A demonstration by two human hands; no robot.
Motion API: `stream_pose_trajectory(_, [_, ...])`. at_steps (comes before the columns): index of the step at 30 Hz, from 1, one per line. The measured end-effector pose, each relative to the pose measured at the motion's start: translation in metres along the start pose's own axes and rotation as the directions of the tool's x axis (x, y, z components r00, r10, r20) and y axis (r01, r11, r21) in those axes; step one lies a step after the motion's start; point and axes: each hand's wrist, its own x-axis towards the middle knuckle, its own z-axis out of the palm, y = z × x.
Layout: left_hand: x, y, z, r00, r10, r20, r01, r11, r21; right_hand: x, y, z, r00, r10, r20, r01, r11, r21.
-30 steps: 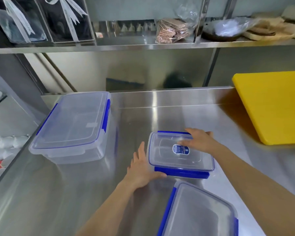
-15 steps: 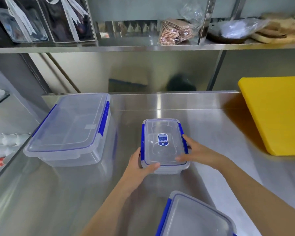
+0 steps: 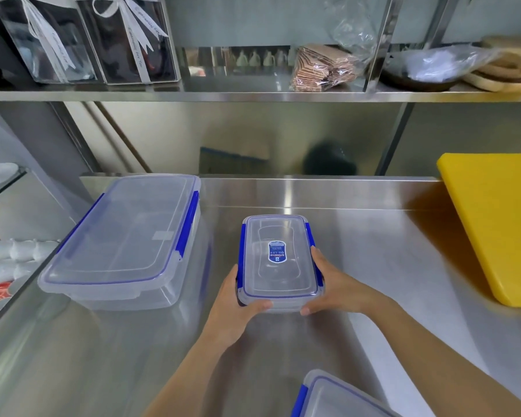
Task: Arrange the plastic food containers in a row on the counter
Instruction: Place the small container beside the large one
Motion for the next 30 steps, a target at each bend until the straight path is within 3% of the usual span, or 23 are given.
stream_pose_trajectory(8, [0.059,-0.007,-0.024,0.999,-0.052,-0.006,0.052,0.989,0.135,0.061,-0.016,-0.015,1.000,-0.012,-0.017,0.012,1.000,0.017])
stream_pose_trajectory(18, [0.102,-0.018,-0.036,0.997,-0.082,-0.001,0.081,0.983,0.163,0.109,-0.004,-0.018,0.996,-0.024,-0.091,0.027,0.999,0.034])
stream_pose_trajectory(21, [0.098,-0.021,-0.034,0.994,-0.103,-0.048,0.110,0.980,0.166,0.107,-0.003,-0.016,0.989,-0.021,-0.148,0.025,0.999,0.025])
stream_pose_trajectory(25, [0.080,-0.011,-0.025,0.955,-0.181,-0.234,0.240,0.936,0.256,0.086,-0.016,-0.013,0.969,-0.088,-0.229,0.086,0.996,-0.017])
stream_pose_trajectory(27, [0.065,-0.004,-0.019,0.958,-0.141,-0.249,0.212,0.934,0.287,0.067,-0.023,-0.011,0.963,-0.119,-0.241,0.124,0.992,0.006])
stream_pose_trajectory(30, [0.035,0.011,-0.008,0.988,-0.082,-0.131,0.115,0.957,0.268,0.035,-0.029,-0.007,0.975,-0.125,-0.186,0.130,0.991,0.015])
